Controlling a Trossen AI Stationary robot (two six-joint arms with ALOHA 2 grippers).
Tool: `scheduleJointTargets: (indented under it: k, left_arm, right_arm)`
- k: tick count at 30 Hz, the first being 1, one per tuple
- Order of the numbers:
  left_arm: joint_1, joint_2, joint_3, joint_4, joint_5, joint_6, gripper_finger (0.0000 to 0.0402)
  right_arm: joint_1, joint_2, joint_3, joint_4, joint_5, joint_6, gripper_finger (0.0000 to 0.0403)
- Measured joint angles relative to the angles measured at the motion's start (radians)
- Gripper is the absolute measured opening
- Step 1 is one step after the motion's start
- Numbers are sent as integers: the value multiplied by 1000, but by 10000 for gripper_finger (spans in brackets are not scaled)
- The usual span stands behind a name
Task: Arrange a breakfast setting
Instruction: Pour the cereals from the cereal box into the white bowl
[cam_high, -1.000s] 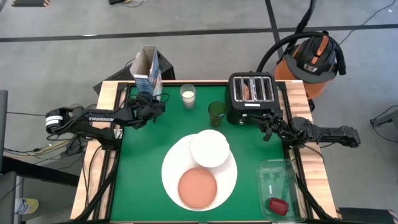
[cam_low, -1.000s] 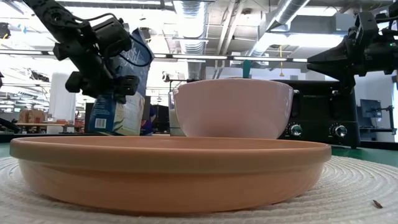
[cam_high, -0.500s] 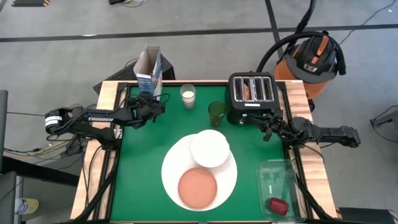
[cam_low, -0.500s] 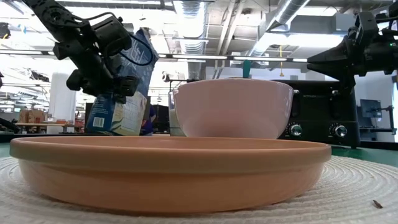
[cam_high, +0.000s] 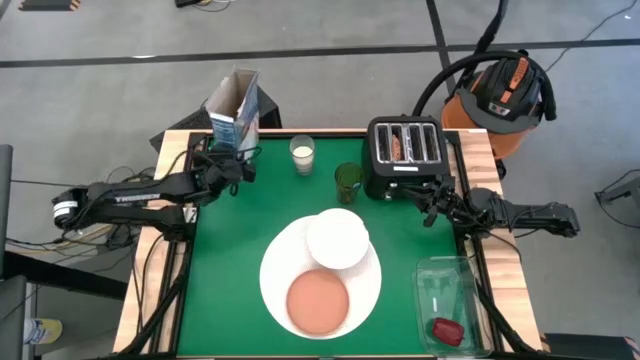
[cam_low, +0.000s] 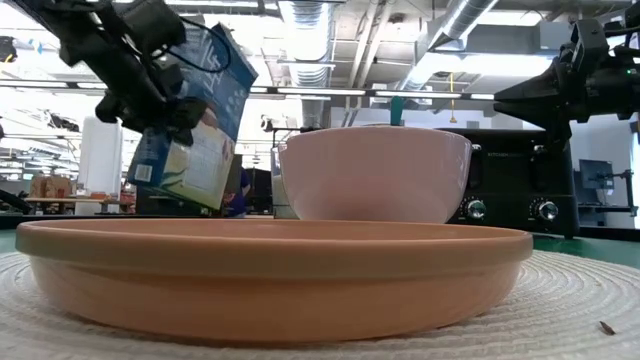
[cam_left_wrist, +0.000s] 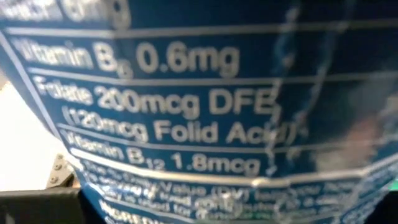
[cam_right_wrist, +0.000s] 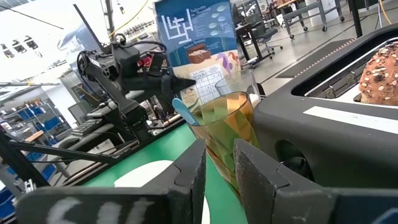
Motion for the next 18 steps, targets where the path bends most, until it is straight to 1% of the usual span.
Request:
scheduleJointTargets:
  k: [3,11,18]
  left_arm:
    - [-1,-73,0,-65,49,23,226]
    - [-2,-297,0,-218,250,126,225]
    - [-2,-454,15,-306,368,154,225]
  right_arm:
    - [0,0,0,0,0,0,107]
    - [0,0,0,0,0,0,107]
    - [0,0,0,0,0,0,107]
